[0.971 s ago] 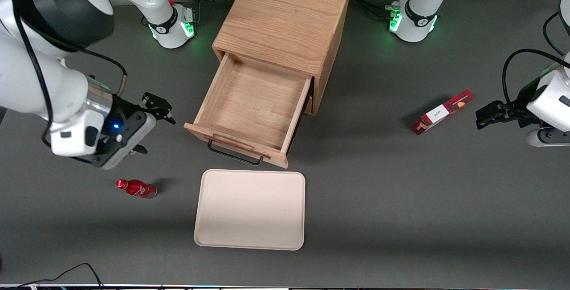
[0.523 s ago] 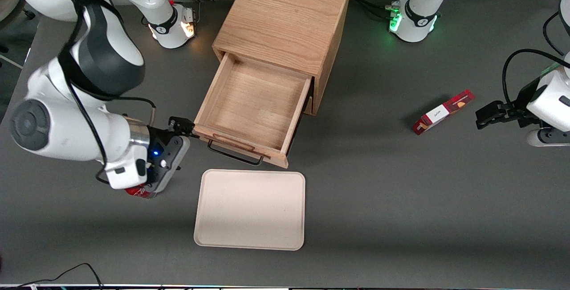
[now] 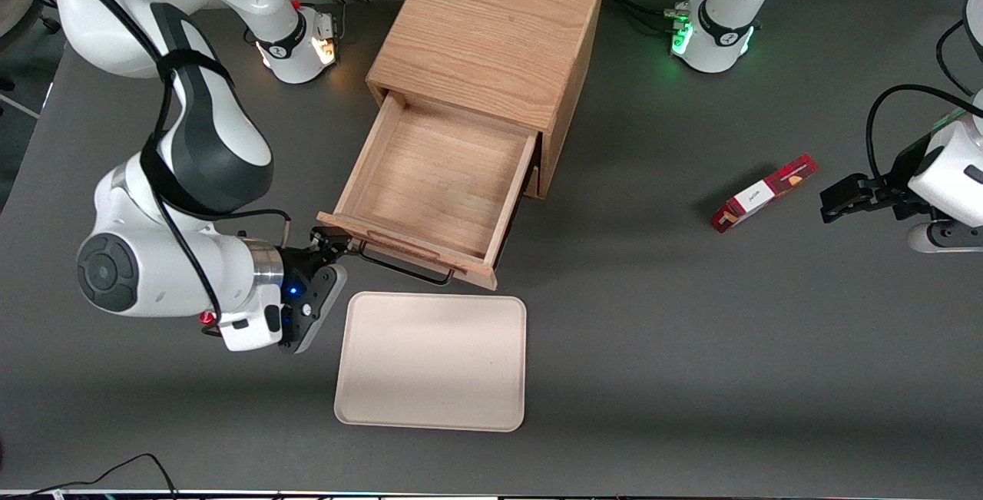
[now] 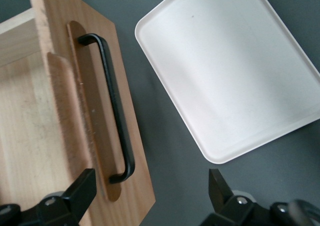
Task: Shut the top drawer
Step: 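Move the right gripper to the front panel of the open drawer, then press the right gripper against the drawer front beside the black handle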
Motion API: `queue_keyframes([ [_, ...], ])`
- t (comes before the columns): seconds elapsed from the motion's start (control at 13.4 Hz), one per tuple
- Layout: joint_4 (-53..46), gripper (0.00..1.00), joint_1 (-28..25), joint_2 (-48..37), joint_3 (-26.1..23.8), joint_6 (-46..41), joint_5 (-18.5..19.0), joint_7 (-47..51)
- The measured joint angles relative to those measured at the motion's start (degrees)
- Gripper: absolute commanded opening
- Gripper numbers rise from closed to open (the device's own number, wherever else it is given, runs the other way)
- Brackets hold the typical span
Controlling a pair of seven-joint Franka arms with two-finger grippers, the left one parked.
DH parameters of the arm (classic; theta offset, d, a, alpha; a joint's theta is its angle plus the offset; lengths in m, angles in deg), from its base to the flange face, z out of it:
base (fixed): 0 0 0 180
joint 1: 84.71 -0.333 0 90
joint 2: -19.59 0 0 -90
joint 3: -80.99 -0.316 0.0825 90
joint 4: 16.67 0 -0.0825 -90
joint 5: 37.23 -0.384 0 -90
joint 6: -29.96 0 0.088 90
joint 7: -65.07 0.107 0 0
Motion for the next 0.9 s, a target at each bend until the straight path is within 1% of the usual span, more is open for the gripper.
queue_keyframes([
  [0.3,-0.13,1.00,-0.87,2.10,-0.21,2.21,0.00,0.00],
  [0.6,-0.16,1.00,-1.25,3.31,-1.53,2.64,0.00,0.00],
  [0.9,-0.15,1.00,-1.82,4.09,-1.60,2.77,0.00,0.16],
])
